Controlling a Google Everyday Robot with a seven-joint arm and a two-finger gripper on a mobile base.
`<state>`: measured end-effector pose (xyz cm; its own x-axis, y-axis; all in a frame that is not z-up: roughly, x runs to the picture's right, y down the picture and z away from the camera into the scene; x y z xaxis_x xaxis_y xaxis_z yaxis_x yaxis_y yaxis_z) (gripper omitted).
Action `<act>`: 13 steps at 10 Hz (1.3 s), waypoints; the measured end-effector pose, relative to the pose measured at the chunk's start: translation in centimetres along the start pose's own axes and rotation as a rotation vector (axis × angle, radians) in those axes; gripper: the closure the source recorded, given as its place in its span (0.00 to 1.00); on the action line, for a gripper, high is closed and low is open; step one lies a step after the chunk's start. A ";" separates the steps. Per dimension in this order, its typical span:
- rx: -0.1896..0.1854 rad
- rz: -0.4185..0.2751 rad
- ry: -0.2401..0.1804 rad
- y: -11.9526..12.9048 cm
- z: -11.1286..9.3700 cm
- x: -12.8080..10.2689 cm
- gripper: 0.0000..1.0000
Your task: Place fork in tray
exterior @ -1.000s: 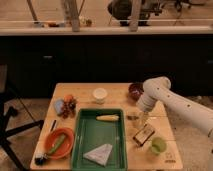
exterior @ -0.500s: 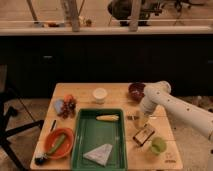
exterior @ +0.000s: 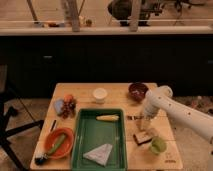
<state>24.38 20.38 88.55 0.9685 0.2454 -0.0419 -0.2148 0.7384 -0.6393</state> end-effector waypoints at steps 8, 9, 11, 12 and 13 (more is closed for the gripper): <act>-0.011 -0.003 0.006 0.5 -1.1 0.8 0.99; -0.014 -0.003 0.005 0.8 -0.9 0.9 1.00; -0.014 -0.004 0.006 0.7 -1.0 0.8 1.00; -0.015 -0.003 0.006 0.7 -1.0 0.9 1.00; -0.014 -0.003 0.006 0.7 -1.1 0.9 1.00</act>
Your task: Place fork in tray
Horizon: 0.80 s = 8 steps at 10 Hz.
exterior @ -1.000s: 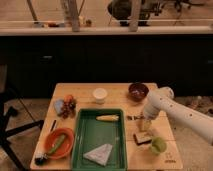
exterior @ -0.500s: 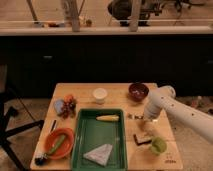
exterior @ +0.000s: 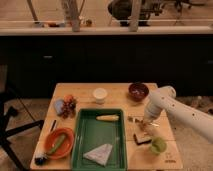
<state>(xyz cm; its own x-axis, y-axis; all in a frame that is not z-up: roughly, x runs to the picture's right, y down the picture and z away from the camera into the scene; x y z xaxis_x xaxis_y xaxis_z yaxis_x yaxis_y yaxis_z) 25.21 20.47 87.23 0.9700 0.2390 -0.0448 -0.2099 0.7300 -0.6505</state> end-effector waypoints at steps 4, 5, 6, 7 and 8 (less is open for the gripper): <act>0.083 -0.009 -0.037 -1.9 -3.5 -1.8 1.00; 0.100 -0.013 -0.045 -2.2 -4.3 -2.1 1.00; 0.120 -0.020 -0.054 -2.5 -5.1 -2.5 1.00; 0.139 -0.028 -0.063 -2.8 -6.0 -2.9 1.00; 0.148 -0.032 -0.068 -2.9 -6.3 -3.2 1.00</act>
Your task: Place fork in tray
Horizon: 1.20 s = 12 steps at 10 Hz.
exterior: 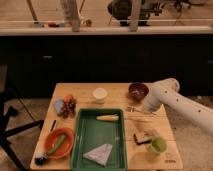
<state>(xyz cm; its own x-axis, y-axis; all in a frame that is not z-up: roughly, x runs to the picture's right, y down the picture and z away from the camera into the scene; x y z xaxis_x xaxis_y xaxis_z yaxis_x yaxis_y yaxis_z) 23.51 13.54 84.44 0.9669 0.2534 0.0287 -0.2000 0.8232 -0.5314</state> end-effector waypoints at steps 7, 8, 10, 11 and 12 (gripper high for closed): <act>0.052 -0.117 -0.049 -0.5 -4.1 -6.1 1.00; 0.049 -0.145 -0.052 0.0 -4.5 -7.7 1.00; 0.039 -0.207 -0.056 1.8 -5.5 -11.4 1.00; 0.029 -0.227 -0.056 3.0 -6.0 -12.9 1.00; 0.015 -0.242 -0.053 4.1 -6.3 -14.3 1.00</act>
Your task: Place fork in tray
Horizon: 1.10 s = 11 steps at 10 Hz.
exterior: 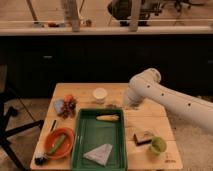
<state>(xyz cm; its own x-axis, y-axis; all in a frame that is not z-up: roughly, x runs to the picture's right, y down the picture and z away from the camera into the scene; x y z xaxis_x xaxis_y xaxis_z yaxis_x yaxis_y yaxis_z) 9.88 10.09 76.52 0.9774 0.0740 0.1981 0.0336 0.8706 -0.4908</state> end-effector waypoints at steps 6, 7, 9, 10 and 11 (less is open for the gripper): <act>-0.196 -0.045 -0.008 6.4 1.5 -8.9 1.00; -0.237 -0.042 -0.013 7.3 2.8 -9.5 1.00; -0.278 -0.025 -0.019 8.0 4.4 -9.8 1.00; -0.295 -0.019 -0.023 8.1 5.3 -10.1 1.00; -0.311 -0.014 -0.028 8.2 5.9 -10.4 1.00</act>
<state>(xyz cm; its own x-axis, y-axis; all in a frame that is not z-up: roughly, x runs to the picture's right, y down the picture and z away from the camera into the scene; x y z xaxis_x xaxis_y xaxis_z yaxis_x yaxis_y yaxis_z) -1.29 19.37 75.45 0.9703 0.0807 0.2280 0.1133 0.6813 -0.7231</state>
